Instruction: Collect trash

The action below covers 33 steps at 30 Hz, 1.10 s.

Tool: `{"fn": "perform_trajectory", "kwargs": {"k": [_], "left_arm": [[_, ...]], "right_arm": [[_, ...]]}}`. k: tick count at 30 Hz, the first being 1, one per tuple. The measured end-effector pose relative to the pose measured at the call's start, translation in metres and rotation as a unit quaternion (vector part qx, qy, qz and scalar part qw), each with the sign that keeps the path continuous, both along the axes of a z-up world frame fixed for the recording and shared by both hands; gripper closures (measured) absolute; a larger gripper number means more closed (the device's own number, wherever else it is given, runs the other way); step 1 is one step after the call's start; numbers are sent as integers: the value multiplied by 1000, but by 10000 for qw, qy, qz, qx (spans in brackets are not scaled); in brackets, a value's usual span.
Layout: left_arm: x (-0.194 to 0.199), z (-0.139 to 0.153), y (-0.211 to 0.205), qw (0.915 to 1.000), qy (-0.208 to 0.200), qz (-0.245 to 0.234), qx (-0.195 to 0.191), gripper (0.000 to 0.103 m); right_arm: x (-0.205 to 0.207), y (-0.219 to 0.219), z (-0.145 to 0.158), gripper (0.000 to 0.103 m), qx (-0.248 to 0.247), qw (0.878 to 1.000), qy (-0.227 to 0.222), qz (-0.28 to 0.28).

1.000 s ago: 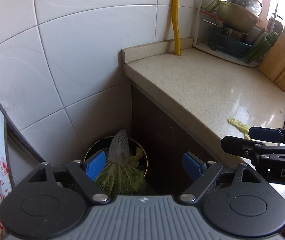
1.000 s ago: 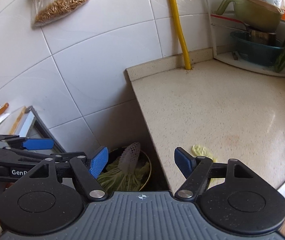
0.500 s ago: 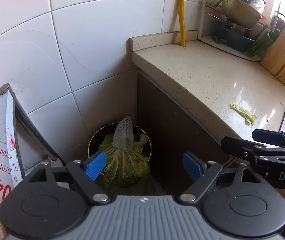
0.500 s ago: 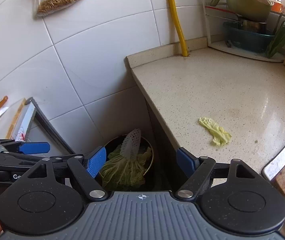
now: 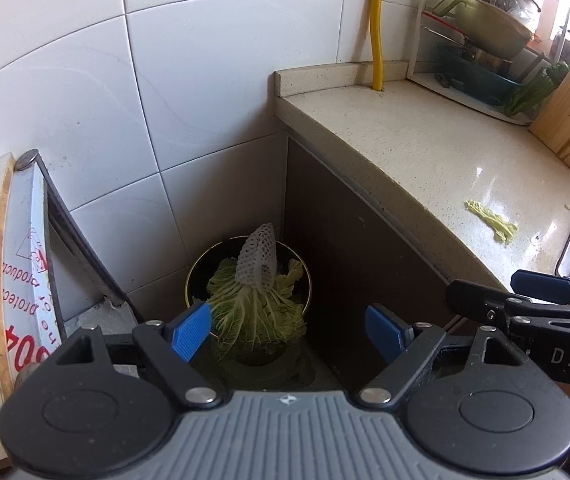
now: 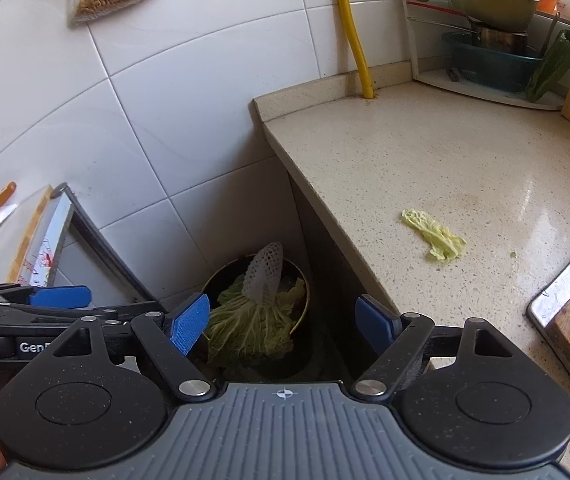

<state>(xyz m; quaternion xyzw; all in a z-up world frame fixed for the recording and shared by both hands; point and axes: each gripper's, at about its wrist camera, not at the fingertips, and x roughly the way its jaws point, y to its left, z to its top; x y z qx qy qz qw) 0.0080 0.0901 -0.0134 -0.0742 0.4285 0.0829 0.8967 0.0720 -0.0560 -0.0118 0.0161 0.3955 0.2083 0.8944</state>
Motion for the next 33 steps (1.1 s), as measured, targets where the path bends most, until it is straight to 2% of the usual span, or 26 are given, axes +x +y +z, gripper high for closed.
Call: {"fn": "perform_trajectory", "kwargs": {"k": [5, 9, 15, 20, 33], "left_arm": [[-3, -2, 0, 9998, 189, 55, -22, 21], [-6, -8, 4, 9986, 461, 129, -242, 23], [-17, -15, 8, 9979, 432, 158, -447, 24], [-23, -14, 7, 9986, 348, 253, -298, 23], [-32, -13, 17, 9987, 260, 378, -217, 23]], "right_arm": [[-4, -2, -2, 18, 27, 10000, 54, -50], [-7, -2, -5, 18, 17, 9999, 122, -14], [-14, 1, -12, 18, -13, 9996, 263, 29], [-18, 5, -13, 18, -26, 9996, 291, 57], [-24, 16, -14, 18, -62, 9995, 292, 132]]}}
